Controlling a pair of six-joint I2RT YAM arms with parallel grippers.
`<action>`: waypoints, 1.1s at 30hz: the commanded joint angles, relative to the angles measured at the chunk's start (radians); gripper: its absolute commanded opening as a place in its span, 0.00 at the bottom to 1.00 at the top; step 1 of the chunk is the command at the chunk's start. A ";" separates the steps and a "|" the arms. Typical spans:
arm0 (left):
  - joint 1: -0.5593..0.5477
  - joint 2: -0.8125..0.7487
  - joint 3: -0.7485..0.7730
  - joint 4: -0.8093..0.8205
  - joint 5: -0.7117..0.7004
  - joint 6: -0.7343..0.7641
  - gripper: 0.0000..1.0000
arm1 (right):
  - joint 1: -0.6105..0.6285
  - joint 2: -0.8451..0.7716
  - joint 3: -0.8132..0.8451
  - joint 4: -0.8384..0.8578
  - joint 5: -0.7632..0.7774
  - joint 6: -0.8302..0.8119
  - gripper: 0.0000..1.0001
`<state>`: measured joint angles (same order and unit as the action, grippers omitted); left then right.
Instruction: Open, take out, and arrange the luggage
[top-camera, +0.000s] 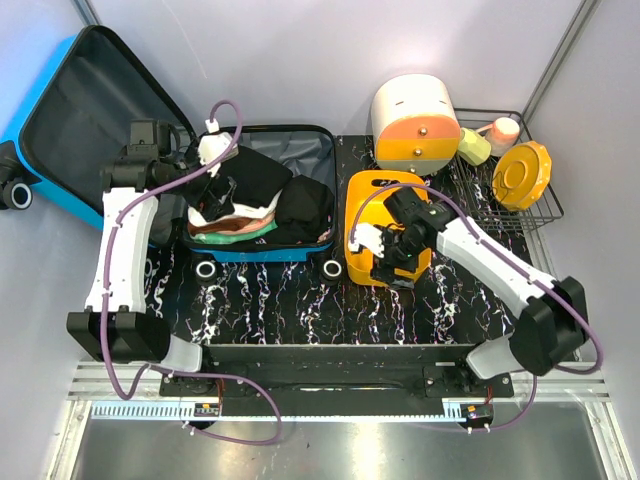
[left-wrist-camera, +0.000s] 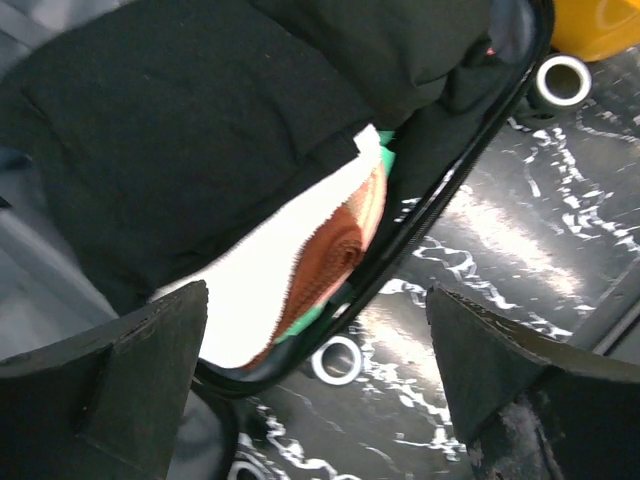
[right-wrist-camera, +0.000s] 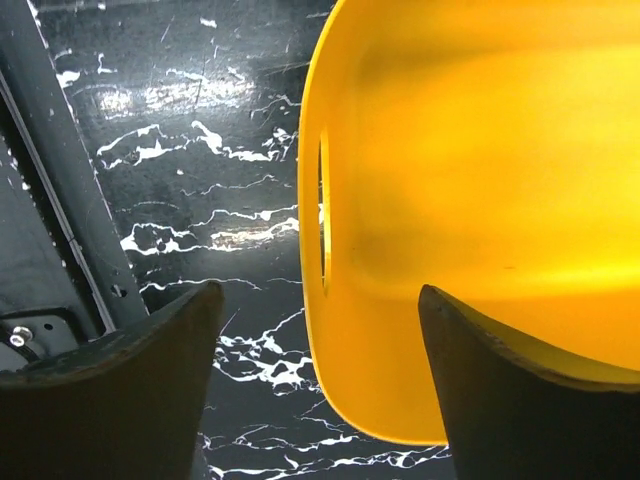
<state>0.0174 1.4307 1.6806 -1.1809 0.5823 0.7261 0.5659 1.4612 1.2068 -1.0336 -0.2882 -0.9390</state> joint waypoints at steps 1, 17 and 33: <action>-0.002 0.051 0.080 0.017 0.037 0.318 0.89 | 0.000 -0.116 0.037 0.059 -0.006 0.086 0.91; -0.010 0.281 0.091 0.064 0.031 0.754 0.47 | -0.032 -0.070 0.175 0.331 -0.063 0.417 0.99; -0.013 0.346 0.031 0.095 -0.056 0.863 0.54 | -0.132 0.082 0.290 0.325 -0.187 0.483 0.99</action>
<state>0.0044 1.7557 1.7058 -1.1404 0.5297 1.5558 0.4374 1.5192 1.4475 -0.7368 -0.4202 -0.4805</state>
